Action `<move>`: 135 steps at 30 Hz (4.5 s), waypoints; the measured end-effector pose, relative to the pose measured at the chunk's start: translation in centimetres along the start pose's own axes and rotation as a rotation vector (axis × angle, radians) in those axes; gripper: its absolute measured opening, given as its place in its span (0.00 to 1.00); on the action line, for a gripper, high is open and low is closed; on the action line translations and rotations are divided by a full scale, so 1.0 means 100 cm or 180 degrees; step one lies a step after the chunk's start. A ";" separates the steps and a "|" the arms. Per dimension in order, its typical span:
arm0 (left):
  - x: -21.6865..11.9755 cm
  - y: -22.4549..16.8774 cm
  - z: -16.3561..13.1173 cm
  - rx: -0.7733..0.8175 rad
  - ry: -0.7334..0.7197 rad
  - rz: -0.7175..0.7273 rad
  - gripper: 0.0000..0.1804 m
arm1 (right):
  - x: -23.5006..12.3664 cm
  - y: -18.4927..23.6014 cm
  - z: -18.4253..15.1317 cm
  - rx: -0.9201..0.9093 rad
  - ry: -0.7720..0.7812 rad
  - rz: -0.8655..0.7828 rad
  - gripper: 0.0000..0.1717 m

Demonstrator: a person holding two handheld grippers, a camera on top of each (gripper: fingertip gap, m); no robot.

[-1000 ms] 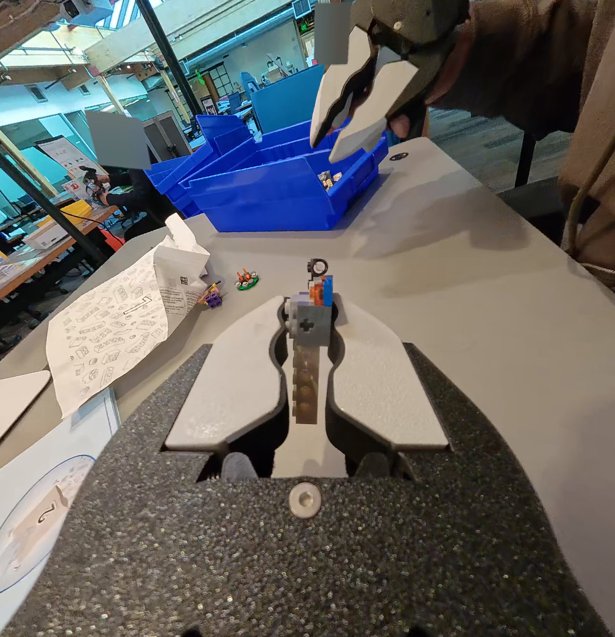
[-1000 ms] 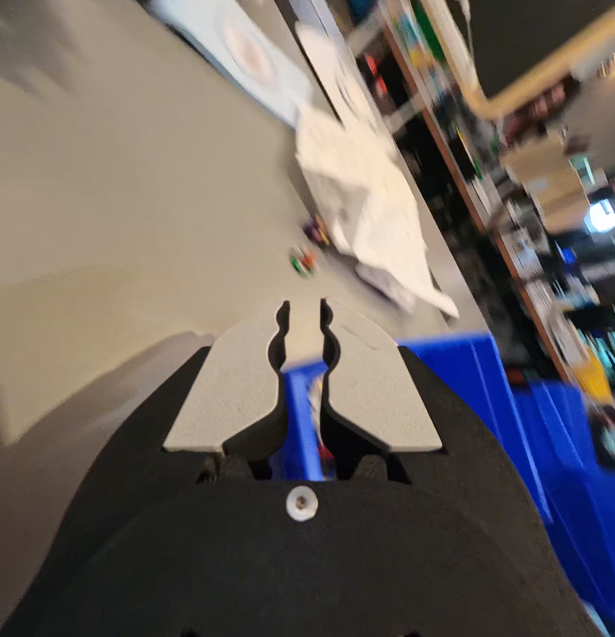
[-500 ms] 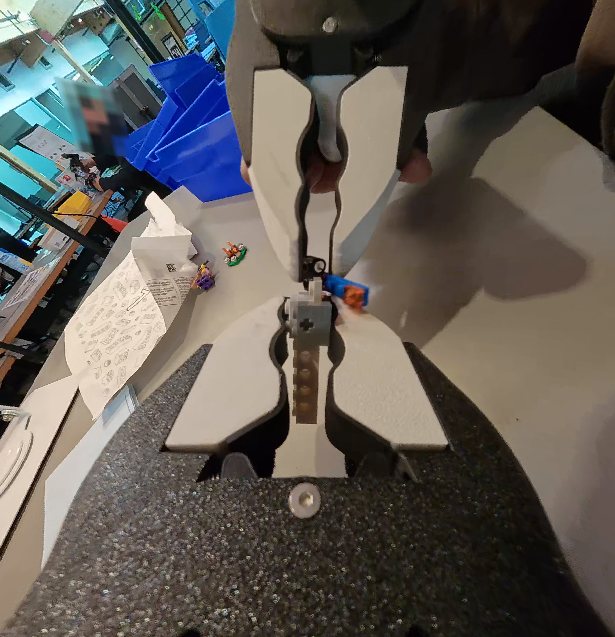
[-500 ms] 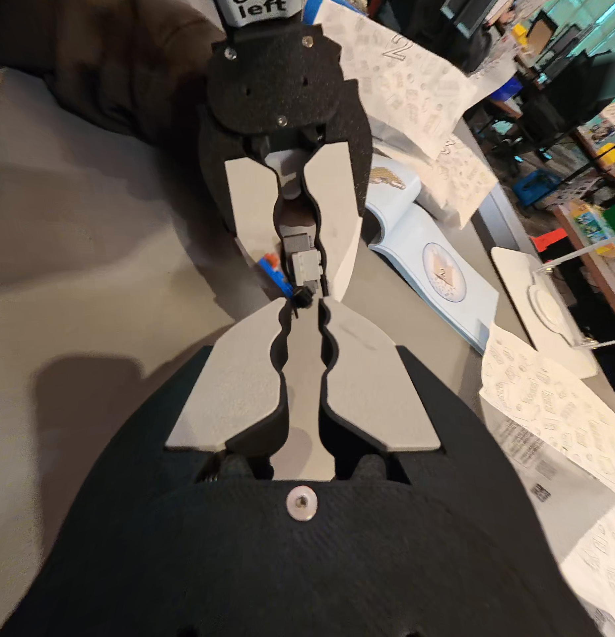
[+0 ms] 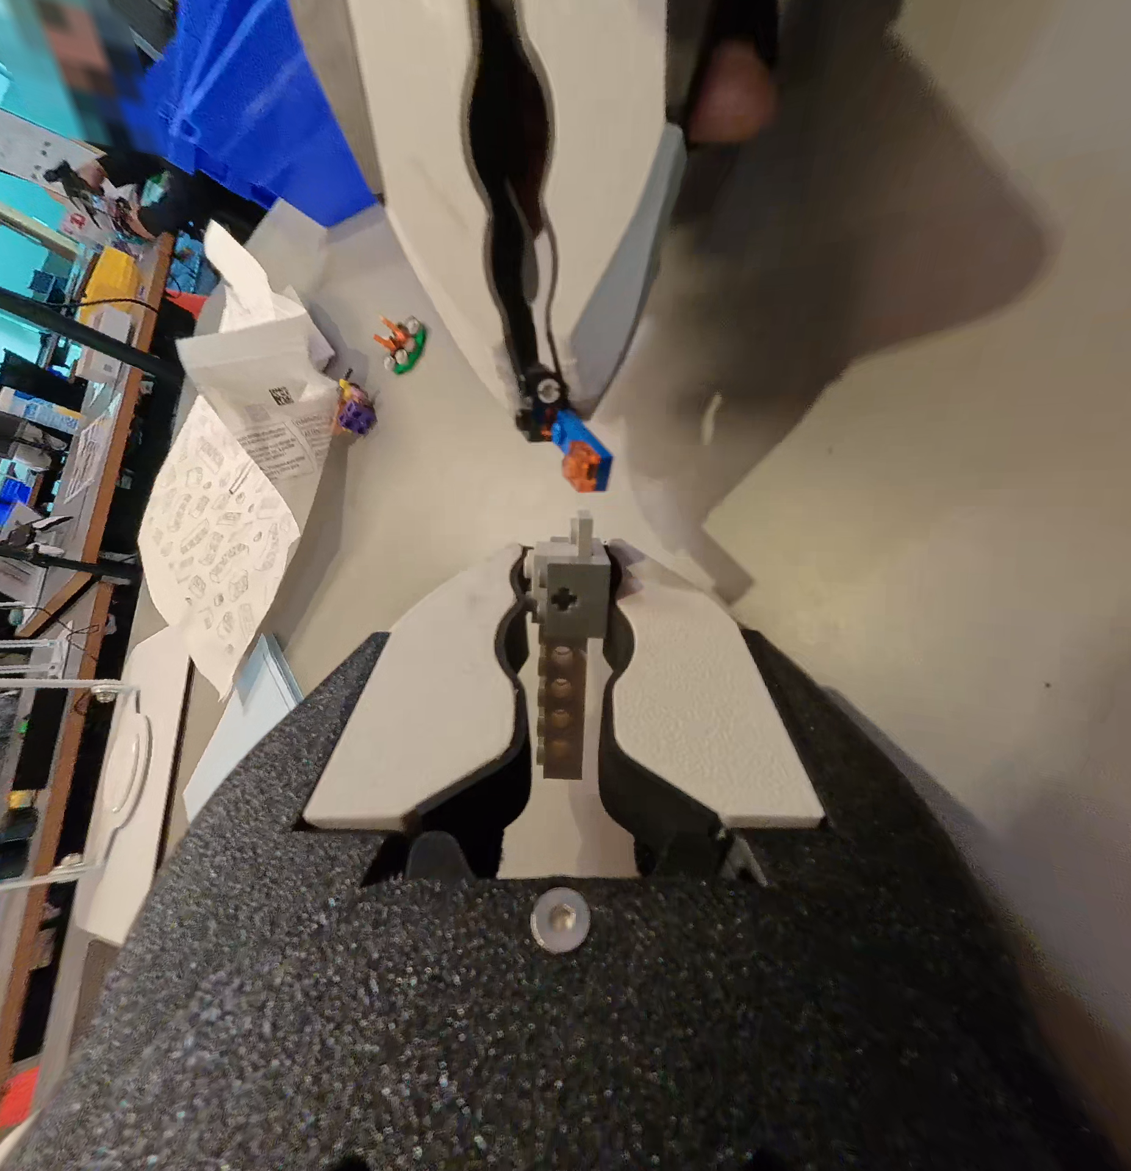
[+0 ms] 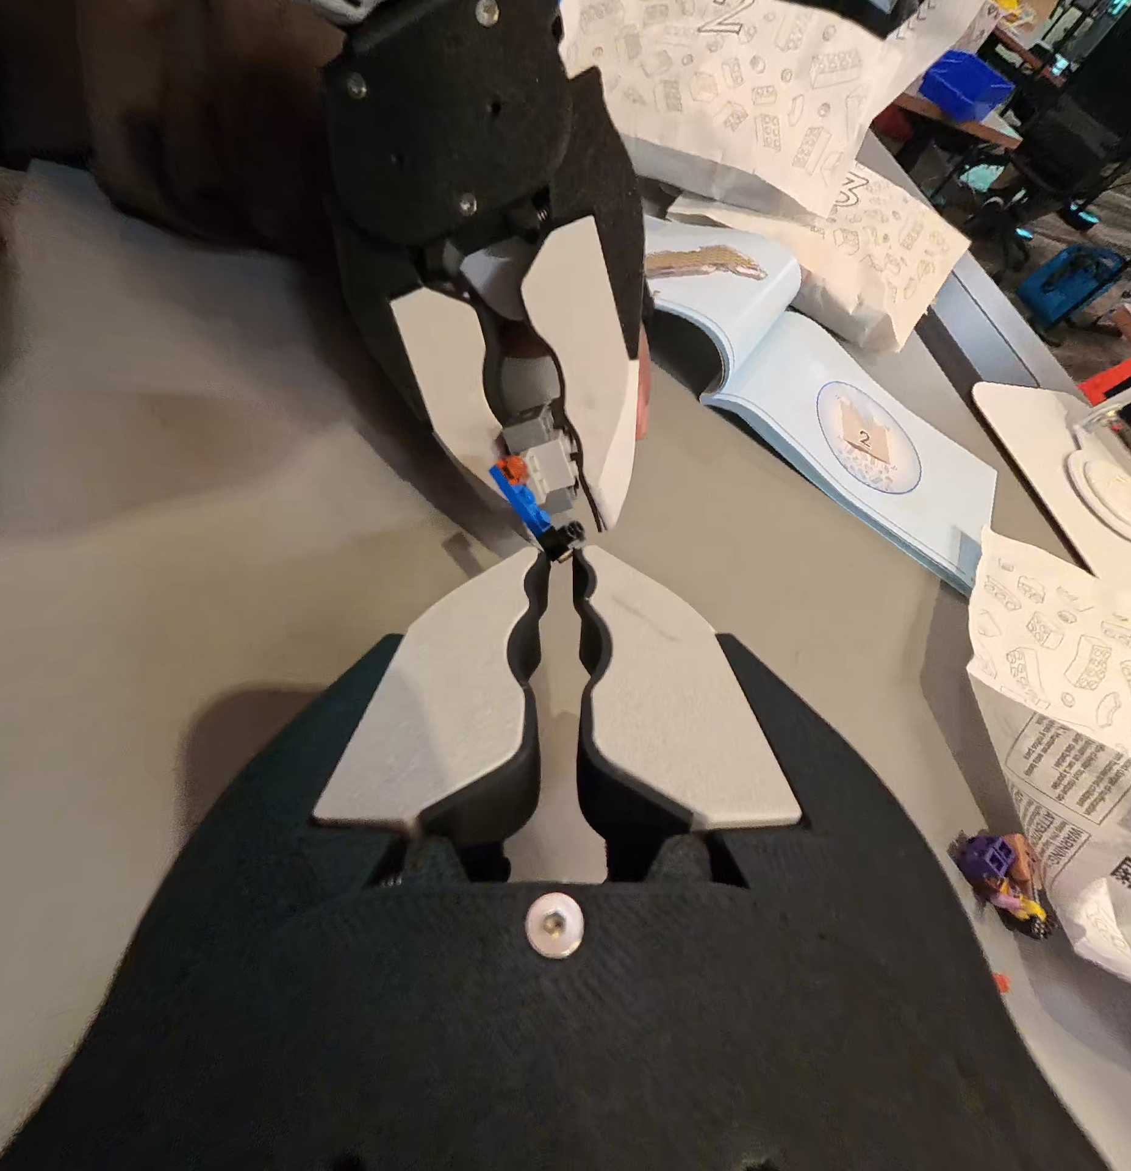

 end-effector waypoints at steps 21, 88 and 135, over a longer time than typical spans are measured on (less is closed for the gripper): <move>-0.004 0.008 0.019 -0.0301 -0.0252 0.0174 0.13 | 0.008 -0.006 -0.003 -0.0606 0.0118 -0.0821 0.04; -0.014 0.007 0.035 -0.0494 -0.0578 -0.0017 0.08 | -0.005 0.005 0.010 -0.0057 -0.0581 0.0151 0.06; -0.017 0.020 0.038 -0.2327 -0.0767 -0.0910 0.01 | -0.016 0.000 0.017 -0.0097 -0.0832 -0.0076 0.00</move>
Point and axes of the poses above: each gripper's, where its closed fingertips meet, x out along the fingers, z out of its top, y = z × x across the jaws, the point moved 4 cm from there along -x, back along the fingers, and after that the axes turned 11 degrees about z, right-handed, at the moved point
